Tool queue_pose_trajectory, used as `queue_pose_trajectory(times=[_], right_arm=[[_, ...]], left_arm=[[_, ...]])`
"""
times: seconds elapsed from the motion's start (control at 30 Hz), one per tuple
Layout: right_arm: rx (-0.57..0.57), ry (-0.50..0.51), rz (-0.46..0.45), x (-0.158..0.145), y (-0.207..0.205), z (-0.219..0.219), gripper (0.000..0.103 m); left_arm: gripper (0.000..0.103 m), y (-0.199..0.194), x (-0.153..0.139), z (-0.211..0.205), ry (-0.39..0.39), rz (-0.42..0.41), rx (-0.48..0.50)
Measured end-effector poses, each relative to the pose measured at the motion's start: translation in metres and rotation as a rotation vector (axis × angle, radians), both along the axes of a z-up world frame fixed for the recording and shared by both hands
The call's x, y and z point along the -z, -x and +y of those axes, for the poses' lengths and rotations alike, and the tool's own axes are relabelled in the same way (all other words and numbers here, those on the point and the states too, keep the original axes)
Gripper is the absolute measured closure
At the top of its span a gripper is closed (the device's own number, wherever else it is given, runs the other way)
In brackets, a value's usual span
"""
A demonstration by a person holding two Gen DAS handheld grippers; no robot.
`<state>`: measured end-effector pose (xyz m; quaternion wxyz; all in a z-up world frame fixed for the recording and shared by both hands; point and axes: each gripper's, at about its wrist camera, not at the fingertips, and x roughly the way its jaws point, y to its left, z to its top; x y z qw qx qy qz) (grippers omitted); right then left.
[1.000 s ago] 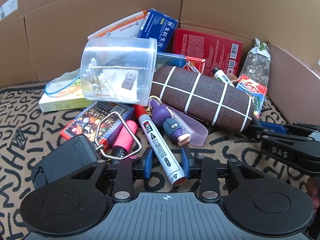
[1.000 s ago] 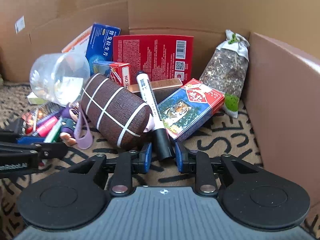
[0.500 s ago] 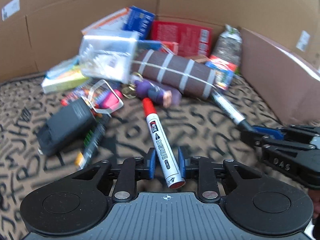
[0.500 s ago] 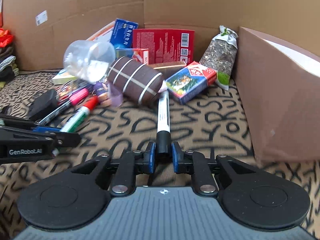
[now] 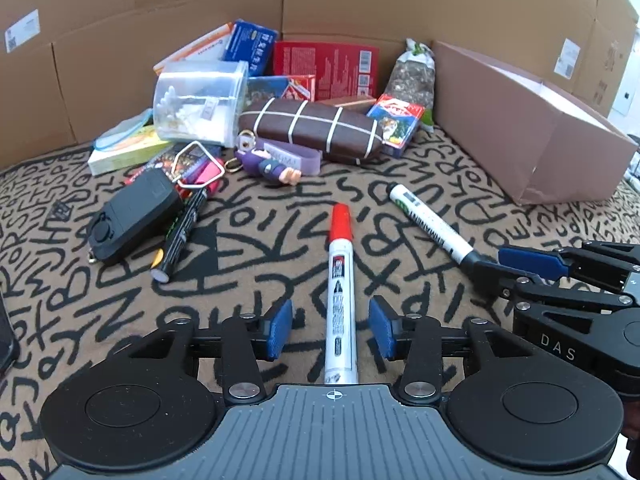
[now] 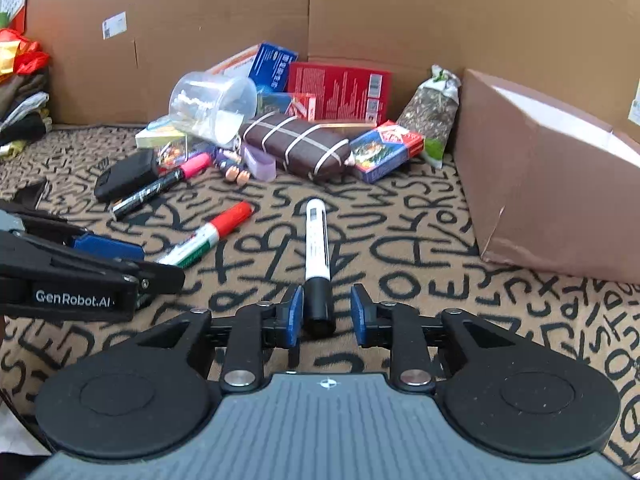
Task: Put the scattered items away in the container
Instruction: 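Lift both markers off the rug with both grippers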
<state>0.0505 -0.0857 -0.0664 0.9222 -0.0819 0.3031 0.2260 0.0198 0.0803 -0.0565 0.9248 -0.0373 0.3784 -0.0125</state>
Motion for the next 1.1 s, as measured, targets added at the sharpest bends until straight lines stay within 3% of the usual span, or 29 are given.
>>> queue_pose_trajectory(times=[0.1, 0.33, 0.5, 0.7, 0.93, 1.0, 1.1], right_arm=[[0.01, -0.011, -0.002, -0.001, -0.007, 0.001, 0.056], [0.016, -0.026, 0.039, 0.006, -0.032, 0.006, 0.056], [0.005, -0.038, 0.066, 0.01, -0.044, 0.01, 0.057], [-0.048, -0.017, 0.06, 0.01, -0.046, 0.01, 0.056], [-0.047, -0.024, 0.089, 0.007, -0.052, 0.009, 0.057], [-0.053, -0.02, 0.085, 0.007, -0.052, 0.009, 0.057], [-0.057, -0.018, 0.079, 0.007, -0.052, 0.009, 0.06]], left_arm=[[0.044, -0.01, 0.001, -0.001, 0.004, 0.012, 0.011], [0.048, -0.029, 0.005, -0.007, -0.024, 0.041, 0.04], [0.092, -0.035, 0.001, -0.009, -0.064, 0.041, 0.038], [0.092, -0.045, 0.0, -0.018, -0.07, 0.045, 0.077], [0.092, -0.07, 0.0, -0.021, -0.061, 0.051, 0.038], [0.082, -0.068, 0.001, -0.021, -0.066, 0.055, 0.05], [0.077, -0.067, 0.002, -0.02, -0.063, 0.057, 0.06]])
